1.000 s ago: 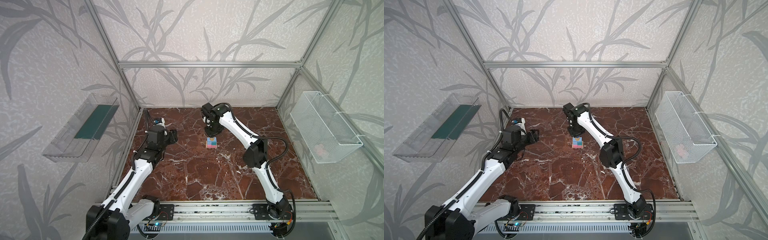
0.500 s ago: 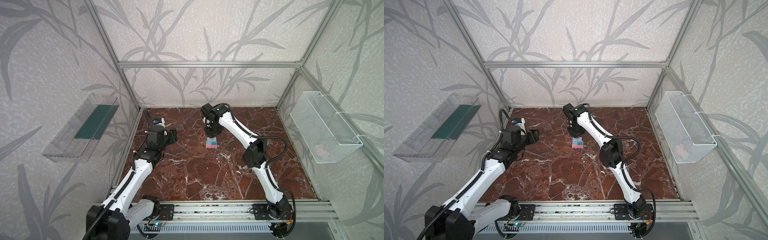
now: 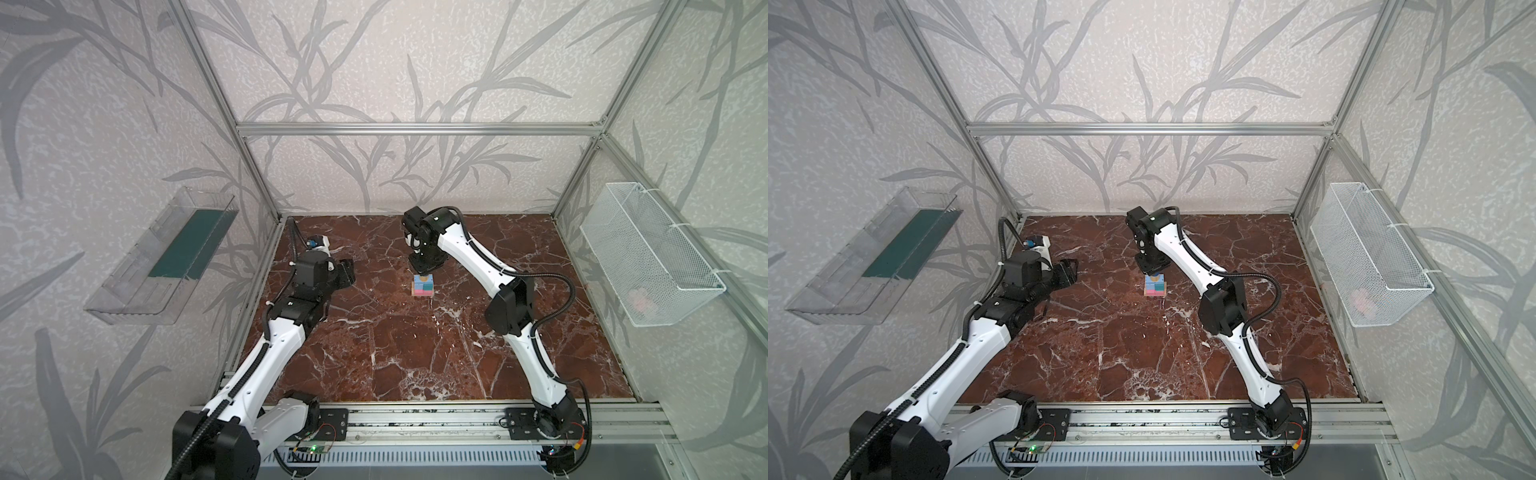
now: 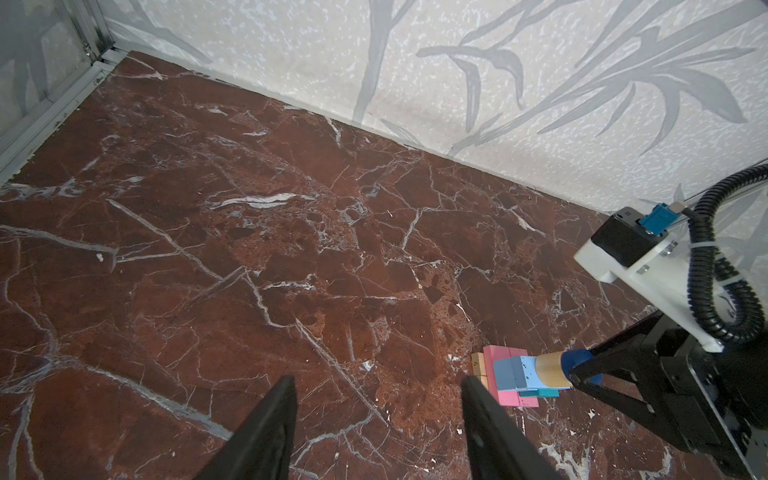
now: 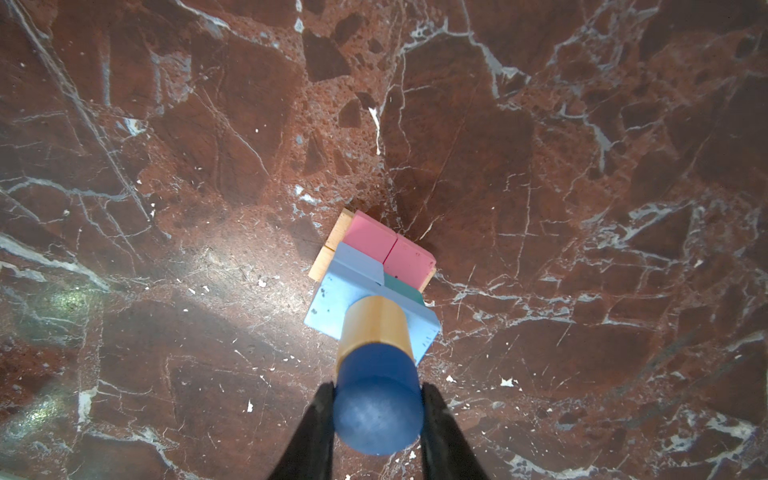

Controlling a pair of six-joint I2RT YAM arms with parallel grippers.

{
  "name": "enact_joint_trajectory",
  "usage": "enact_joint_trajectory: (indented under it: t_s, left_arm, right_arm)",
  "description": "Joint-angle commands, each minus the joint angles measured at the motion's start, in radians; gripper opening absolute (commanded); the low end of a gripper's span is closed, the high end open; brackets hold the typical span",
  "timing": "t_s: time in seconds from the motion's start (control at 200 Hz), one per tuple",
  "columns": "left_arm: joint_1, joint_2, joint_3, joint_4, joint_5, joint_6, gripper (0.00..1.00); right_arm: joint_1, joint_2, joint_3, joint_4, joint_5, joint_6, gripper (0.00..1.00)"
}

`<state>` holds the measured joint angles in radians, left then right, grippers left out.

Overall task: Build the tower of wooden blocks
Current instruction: 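Lower the blue cylinder onto the beige cylinder and open the right gripper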

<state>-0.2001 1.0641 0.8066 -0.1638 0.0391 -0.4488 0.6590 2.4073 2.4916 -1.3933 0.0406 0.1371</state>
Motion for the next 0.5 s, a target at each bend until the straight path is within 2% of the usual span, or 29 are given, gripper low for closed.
enact_joint_trajectory:
  t_s: [0.0,0.365,0.495]
  left_arm:
    - [0.008,0.0,-0.014,0.008,0.007,-0.01,0.62]
    - [0.011,0.004,-0.014,0.01,0.01,-0.011,0.62]
    - [0.011,0.005,-0.014,0.011,0.01,-0.011,0.62]
  right_arm:
    - [-0.005,0.019,0.021,-0.026,-0.004,-0.002,0.23]
    - [-0.005,0.024,0.023,-0.024,-0.004,0.001,0.27]
    - [-0.006,0.025,0.024,-0.021,-0.005,0.003,0.31]
